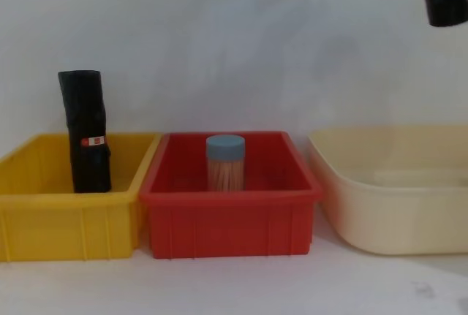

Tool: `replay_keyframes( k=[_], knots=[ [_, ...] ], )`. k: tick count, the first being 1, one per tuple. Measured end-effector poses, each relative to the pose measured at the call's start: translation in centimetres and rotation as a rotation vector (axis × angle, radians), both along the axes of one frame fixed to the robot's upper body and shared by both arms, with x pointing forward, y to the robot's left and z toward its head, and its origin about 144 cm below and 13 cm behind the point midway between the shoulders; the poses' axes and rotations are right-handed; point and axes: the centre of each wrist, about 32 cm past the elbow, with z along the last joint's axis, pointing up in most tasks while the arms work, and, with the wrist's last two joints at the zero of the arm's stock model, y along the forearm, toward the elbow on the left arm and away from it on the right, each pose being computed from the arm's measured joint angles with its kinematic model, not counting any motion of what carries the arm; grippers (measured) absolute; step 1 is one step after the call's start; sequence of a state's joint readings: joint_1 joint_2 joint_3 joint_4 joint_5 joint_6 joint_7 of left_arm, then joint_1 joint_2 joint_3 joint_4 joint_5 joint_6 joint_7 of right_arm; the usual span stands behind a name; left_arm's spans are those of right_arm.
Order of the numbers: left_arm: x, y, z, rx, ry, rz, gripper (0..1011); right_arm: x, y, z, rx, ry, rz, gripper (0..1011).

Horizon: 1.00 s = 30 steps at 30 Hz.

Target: Pick up the garbage bag with the one hand and transfer it to the other hand.

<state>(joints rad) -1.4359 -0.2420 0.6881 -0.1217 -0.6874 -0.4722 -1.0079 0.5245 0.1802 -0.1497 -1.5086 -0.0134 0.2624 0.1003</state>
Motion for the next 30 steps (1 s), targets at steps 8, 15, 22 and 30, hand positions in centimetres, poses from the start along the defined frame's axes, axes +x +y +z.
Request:
replay_keyframes(
  k=[8, 15, 22, 30],
  knots=[
    [0.0, 0.0, 0.0, 0.0, 0.0, 0.0, 1001, -0.2, -1.0, -0.9, 0.012, 0.052, -0.099, 579],
    [0.0, 0.0, 0.0, 0.0, 0.0, 0.0, 1001, -0.2, -2.1, -2.0, 0.027, 0.114, -0.215, 744],
    [0.0, 0.0, 0.0, 0.0, 0.0, 0.0, 1001, -0.1, -3.1, -2.9, 0.037, 0.163, -0.3, 949],
    [0.0, 0.0, 0.0, 0.0, 0.0, 0.0, 1001, -0.1, -3.7, -3.5, 0.043, 0.194, -0.35, 1002]
  ],
)
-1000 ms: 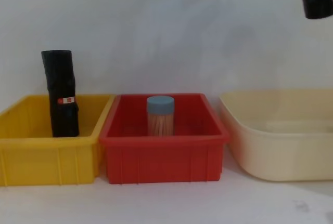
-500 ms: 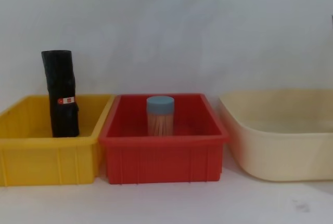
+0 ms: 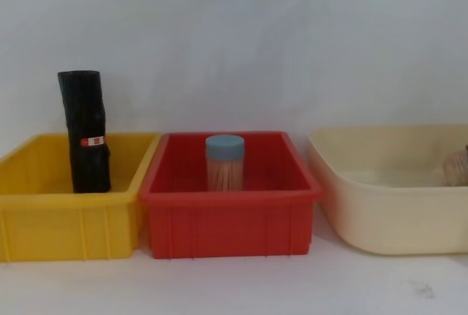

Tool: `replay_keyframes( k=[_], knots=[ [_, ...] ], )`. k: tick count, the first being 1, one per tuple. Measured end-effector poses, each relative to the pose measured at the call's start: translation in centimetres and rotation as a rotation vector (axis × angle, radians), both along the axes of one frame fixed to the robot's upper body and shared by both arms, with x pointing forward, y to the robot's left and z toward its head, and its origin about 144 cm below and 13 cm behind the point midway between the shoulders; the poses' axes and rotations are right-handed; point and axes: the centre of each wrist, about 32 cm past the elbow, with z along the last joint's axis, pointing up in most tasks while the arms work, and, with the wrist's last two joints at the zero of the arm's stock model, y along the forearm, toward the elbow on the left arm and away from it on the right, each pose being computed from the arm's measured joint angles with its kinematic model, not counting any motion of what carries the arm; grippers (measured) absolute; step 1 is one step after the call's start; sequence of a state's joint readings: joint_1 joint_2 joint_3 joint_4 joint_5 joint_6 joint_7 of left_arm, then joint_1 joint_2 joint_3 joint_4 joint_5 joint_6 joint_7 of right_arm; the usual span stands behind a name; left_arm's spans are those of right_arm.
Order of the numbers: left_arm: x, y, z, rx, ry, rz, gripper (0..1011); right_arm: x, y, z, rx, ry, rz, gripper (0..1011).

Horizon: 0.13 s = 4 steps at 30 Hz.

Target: Pick up the garbage bag with the one hand and transfer it to the other hand.

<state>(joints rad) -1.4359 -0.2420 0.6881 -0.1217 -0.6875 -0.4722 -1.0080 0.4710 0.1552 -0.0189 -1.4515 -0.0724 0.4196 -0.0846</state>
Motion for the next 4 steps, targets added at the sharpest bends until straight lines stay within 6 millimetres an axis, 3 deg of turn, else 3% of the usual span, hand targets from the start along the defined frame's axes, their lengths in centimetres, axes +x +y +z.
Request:
replay_keyframes(
  k=[4],
  knots=[
    [0.0, 0.0, 0.0, 0.0, 0.0, 0.0, 1001, 0.0, -0.22, -0.21, 0.002, 0.011, -0.018, 1002]
  ],
)
